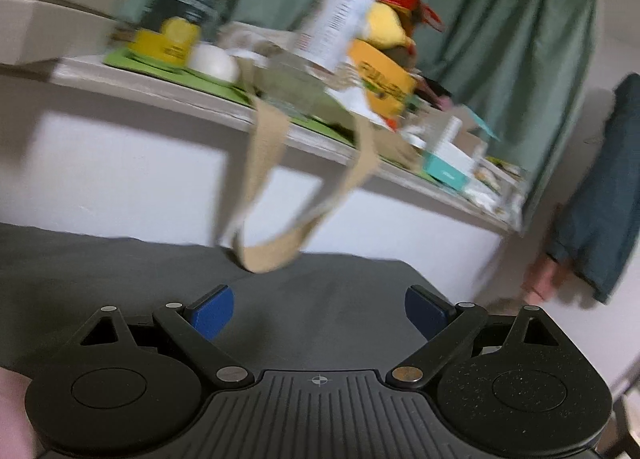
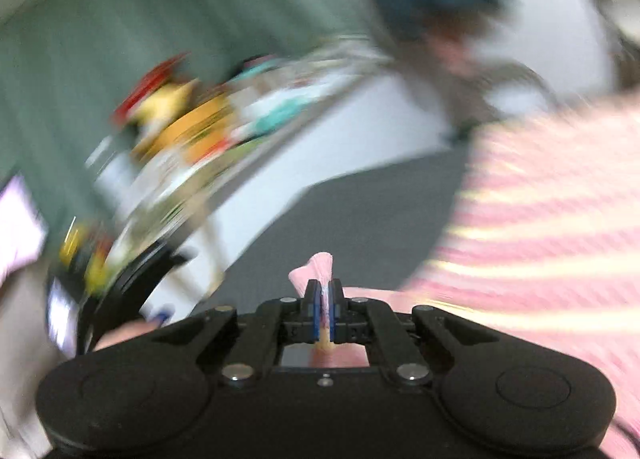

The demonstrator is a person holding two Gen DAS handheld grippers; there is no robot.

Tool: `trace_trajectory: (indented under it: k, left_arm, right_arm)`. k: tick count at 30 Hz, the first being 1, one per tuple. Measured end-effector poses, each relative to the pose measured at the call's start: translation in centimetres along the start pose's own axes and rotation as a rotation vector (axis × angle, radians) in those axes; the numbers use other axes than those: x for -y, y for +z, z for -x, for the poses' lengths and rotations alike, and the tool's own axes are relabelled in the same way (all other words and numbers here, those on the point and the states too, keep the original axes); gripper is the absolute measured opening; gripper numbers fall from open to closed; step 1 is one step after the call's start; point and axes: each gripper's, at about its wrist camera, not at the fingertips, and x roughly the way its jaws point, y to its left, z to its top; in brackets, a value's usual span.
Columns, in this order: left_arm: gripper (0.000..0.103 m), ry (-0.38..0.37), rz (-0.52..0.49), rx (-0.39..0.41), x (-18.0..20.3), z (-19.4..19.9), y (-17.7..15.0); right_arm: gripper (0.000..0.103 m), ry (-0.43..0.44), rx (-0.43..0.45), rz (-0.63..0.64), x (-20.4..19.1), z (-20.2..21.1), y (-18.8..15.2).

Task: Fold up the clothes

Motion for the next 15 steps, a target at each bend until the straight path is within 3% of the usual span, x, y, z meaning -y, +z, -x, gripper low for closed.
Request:
trace_trajectory:
  k: [3, 5, 8, 12, 15]
  left_arm:
    - [0.093, -0.068, -0.075, -0.032, 2.1, -0.2, -0.8]
    - [0.093, -0.112, -0.132, -0.045, 3.3, -0.3, -1.4]
    - [0.093, -0.169, -0.189, -0.068, 4.8, -0.3, -2.1]
    - [0.093, -0.295, -0.192, -0.130, 5.9, -0.5, -2.7]
    - [0.093, -0.372, -0.185, -0.157, 6.7, -0.7, -3.0]
  right_arm:
    - [0.004, -0.113, -0.024, -0.172, 5.9, 0.2, -0.2]
    - [0.004, -0.127, -0.043, -0.235, 8.1, 0.3, -0.8]
    - [0.004, -0.090, -0.011, -0.224, 8.1, 1.1, -0.7]
    - [0.004, -0.014, 0.112, -0.097, 5.6, 3.6, 0.7]
    - [0.004, -0.073, 0.164, -0.022, 5.5, 4.6, 1.9]
